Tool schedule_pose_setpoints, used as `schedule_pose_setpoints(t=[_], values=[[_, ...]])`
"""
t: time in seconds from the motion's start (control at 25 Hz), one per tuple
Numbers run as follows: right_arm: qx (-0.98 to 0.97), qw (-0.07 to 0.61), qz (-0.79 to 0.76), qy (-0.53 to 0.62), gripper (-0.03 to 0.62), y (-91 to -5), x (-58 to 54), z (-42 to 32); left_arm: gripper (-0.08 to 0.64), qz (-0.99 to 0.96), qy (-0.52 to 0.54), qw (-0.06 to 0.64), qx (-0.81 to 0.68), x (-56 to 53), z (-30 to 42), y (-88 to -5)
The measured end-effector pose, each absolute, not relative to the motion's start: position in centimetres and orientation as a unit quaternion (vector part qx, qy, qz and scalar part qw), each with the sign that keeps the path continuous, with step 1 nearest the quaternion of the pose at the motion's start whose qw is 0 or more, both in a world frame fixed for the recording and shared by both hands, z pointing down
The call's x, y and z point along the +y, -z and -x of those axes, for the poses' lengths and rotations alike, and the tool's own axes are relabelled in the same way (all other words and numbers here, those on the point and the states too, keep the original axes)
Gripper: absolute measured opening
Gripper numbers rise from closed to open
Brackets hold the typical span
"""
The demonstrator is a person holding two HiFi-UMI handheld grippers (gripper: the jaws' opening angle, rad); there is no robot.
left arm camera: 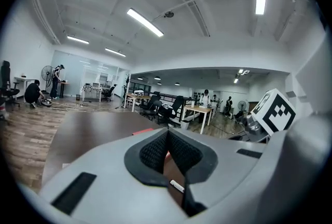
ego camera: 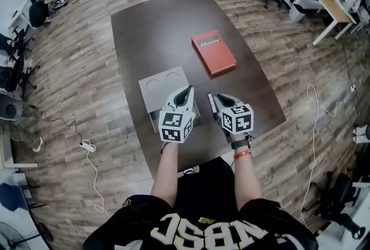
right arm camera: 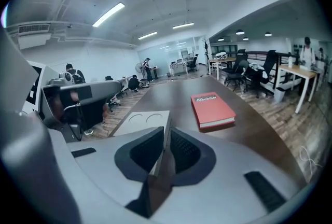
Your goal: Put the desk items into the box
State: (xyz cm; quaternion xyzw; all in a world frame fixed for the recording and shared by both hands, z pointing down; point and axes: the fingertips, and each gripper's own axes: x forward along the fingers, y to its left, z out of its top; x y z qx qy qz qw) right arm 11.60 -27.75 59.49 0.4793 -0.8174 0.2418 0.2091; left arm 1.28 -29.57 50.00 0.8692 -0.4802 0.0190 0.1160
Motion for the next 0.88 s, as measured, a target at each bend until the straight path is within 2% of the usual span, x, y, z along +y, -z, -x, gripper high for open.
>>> schedule_pose_setpoints(t=[0.28,0.88], values=[[-0.807,0.25,-0.46,-0.272,0.091,-63.6,-28.8,-11.9,0.008,-0.866,-0.034,0.133,-0.481,-31.1,-2.1,-52.1],[-0.765,0.329,-0.444,-0.33,0.138,-74.5,-29.2,-12.7,0.008,-0.869,-0.057,0.153,-0.467,-33.2,-3.4,-54.9]])
